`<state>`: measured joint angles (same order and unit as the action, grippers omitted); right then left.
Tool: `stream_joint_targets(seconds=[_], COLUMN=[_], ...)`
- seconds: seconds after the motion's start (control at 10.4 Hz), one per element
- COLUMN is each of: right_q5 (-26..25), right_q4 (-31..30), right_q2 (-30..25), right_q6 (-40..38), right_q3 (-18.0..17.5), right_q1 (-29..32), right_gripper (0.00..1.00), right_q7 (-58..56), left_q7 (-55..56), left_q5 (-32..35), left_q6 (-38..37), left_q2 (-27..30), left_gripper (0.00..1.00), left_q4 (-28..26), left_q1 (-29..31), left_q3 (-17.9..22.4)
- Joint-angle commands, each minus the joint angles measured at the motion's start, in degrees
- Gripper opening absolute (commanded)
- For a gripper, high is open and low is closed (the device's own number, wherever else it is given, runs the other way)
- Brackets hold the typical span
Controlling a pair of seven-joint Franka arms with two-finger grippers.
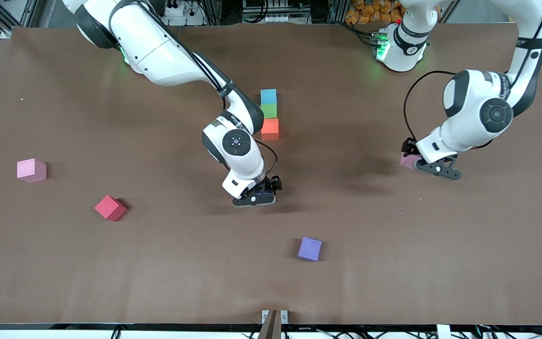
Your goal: Arrange blocks into number 1
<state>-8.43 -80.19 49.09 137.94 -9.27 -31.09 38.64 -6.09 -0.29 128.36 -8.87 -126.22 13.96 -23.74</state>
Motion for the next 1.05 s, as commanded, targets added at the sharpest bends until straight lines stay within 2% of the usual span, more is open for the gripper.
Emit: stream_joint_targets(seconds=[0.0, 0.19, 0.29, 0.58, 0.96], right_q5=[-0.18, 0.08, 0.69, 8.5, 11.23], right_q4=[1.88, 1.44, 1.44, 0.65, -2.16], right_q2=[0.48, -2.49, -5.03, -15.31, -26.48], right_q6=[-0.83, -3.62, -8.43, -23.55, -36.84], right_q3=[0.13, 0.04, -0.04, -0.04, -0.04], right_q1=[0.41, 2.08, 3.65, 10.94, 18.59], right_gripper=[0.0, 0.0, 0.0, 0.0, 0.0], right_q7=[-0.76, -2.76, -4.34, -16.36, -23.51], left_q7=[5.45, 7.93, 8.29, 10.3, 16.95], left_q5=[-1.2, -1.2, -1.2, -1.2, -1.2], left_q6=[-1.36, -1.36, -1.36, -1.36, -1.44], left_q2=[-2.72, -3.95, -4.22, -4.23, -5.36], left_gripper=[0.48, 0.49, 0.49, 0.49, 0.49], left_q4=[4.03, 5.62, 5.89, 5.89, 6.94], left_q1=[-1.03, -2.44, -2.88, -3.41, -6.73], left_q3=[-1.48, -1.4, -1.48, -1.49, -1.49])
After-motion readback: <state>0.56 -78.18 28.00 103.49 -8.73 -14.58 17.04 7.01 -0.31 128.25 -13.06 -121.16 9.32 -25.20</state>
